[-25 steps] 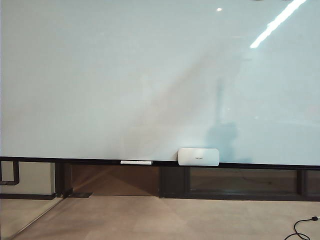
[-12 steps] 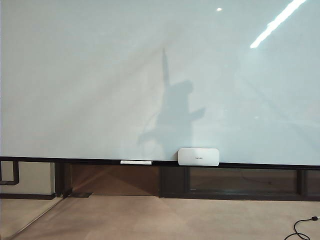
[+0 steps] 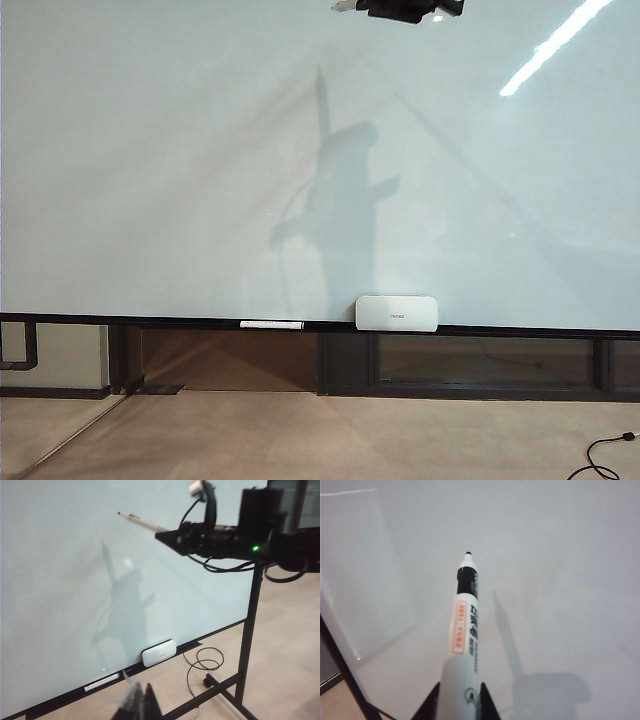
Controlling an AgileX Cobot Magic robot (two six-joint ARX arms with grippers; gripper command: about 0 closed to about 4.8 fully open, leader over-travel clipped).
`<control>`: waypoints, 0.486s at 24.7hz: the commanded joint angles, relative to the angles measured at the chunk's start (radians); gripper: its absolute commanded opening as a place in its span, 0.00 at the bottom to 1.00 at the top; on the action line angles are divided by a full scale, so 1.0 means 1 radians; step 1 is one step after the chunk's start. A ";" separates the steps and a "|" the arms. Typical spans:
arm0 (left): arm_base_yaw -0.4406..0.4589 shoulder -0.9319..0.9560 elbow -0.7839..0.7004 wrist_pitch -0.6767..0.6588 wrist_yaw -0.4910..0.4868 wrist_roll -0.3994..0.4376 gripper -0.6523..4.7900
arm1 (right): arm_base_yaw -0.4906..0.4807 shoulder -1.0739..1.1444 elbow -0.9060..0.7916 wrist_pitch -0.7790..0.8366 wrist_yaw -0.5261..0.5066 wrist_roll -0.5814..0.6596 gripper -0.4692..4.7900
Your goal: Reach to the right to find the marker pen, pick it up, and write the number 11 on the whiteboard.
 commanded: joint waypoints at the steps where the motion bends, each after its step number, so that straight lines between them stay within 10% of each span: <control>1: -0.001 0.018 0.005 0.017 0.032 0.016 0.11 | 0.002 0.048 0.079 0.021 0.003 0.006 0.08; 12: 0.000 0.081 0.005 0.145 0.008 0.060 0.11 | 0.000 0.150 0.171 0.034 0.013 0.002 0.08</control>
